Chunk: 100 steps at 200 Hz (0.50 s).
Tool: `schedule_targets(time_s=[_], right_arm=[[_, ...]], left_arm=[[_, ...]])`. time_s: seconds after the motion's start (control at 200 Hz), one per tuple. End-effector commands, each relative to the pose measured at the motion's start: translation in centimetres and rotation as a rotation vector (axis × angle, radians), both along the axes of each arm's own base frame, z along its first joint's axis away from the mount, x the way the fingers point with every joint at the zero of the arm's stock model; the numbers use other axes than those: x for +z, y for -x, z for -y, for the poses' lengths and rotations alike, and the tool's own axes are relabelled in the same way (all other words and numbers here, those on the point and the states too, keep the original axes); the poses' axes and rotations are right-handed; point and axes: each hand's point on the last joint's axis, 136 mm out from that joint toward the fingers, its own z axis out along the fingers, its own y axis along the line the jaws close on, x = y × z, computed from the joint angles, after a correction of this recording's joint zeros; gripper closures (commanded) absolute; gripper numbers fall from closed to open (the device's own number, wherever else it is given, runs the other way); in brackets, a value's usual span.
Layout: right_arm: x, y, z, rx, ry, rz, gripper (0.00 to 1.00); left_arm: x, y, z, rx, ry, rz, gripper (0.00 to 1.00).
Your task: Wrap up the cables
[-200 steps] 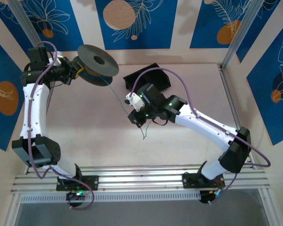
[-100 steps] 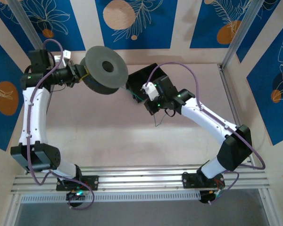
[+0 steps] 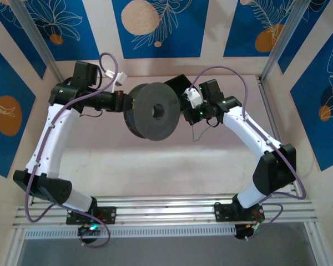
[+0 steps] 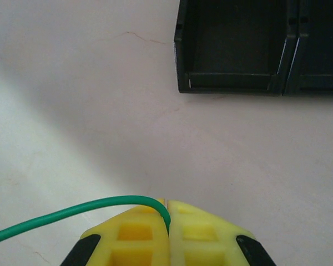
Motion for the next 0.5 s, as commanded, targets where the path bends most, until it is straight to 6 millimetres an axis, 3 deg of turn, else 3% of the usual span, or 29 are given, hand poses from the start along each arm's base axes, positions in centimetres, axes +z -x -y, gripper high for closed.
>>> schedule_targets(time_s=[0.0, 0.135, 0.26, 0.385, 0.495], right_arm=[[2.2, -0.2, -0.7, 0.030, -0.059, 0.031, 1.00], [2.3, -0.5, 0.3, -0.002, -0.041, 0.044, 1.00], [2.6, -0.9, 1.3, -0.043, -0.043, 0.039, 1.00], [4.0, -0.4, 0.8, -0.016, -0.073, 0.053, 1.00], [4.8, 0.2, 0.3, 0.016, -0.098, 0.066, 1.00]], left_arm=[[-0.4, 1.5, 0.0, -0.074, -0.137, 0.075, 1.00], [-2.1, 0.6, -1.2, -0.024, -0.273, 0.093, 1.00], [-2.7, 1.2, -0.6, -0.063, -0.363, 0.160, 1.00], [-4.3, 0.6, -1.0, -0.063, -0.524, 0.195, 1.00], [-4.6, -0.5, -1.7, -0.028, -0.599, 0.229, 1.00]])
